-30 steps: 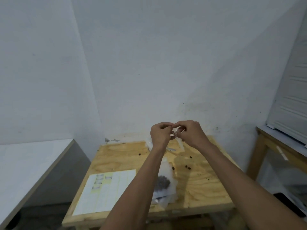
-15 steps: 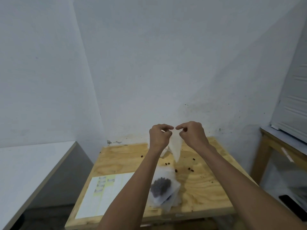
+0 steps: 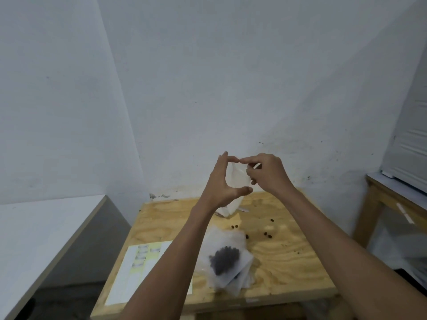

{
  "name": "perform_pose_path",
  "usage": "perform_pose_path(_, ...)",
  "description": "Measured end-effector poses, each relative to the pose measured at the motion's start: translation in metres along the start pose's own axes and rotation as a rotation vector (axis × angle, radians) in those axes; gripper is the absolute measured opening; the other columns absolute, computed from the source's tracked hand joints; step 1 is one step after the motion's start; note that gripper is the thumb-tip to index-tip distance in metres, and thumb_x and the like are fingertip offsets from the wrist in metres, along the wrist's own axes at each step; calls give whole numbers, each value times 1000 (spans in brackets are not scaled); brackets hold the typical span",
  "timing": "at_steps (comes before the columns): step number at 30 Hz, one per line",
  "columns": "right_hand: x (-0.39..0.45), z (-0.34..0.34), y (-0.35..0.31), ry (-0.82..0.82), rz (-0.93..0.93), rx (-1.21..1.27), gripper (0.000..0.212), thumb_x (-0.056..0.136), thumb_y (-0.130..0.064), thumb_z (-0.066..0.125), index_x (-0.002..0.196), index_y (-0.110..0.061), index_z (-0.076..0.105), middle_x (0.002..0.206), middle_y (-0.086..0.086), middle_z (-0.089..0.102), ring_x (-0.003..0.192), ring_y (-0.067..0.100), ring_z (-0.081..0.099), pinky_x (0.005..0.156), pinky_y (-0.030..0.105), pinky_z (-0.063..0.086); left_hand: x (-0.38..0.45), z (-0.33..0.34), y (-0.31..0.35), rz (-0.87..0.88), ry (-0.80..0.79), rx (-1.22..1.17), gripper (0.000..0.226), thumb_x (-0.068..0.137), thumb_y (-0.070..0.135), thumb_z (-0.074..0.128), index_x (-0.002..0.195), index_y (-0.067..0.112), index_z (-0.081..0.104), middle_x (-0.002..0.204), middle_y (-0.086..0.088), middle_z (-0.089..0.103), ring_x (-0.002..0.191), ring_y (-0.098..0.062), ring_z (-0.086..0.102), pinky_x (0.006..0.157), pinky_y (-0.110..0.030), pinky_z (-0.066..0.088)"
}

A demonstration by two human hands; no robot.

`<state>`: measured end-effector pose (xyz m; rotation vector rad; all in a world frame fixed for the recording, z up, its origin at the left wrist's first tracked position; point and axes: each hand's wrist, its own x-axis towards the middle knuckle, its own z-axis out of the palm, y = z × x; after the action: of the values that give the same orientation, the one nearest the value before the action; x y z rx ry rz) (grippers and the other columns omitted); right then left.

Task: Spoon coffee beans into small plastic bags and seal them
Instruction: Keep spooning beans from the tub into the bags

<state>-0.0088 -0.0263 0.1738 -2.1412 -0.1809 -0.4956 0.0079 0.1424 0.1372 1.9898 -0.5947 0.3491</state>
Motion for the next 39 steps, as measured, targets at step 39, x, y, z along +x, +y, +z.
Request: perform_pose_path(39,39,136,119,-261,353,-297,21,92,-3,63,104,-11,79,112,12,75,99,28,71,80,33,58,38,-4,-145,-622,-177,215,58,59,61,75,107,30,69,114,3,66,101,-17,60,64,-25,38)
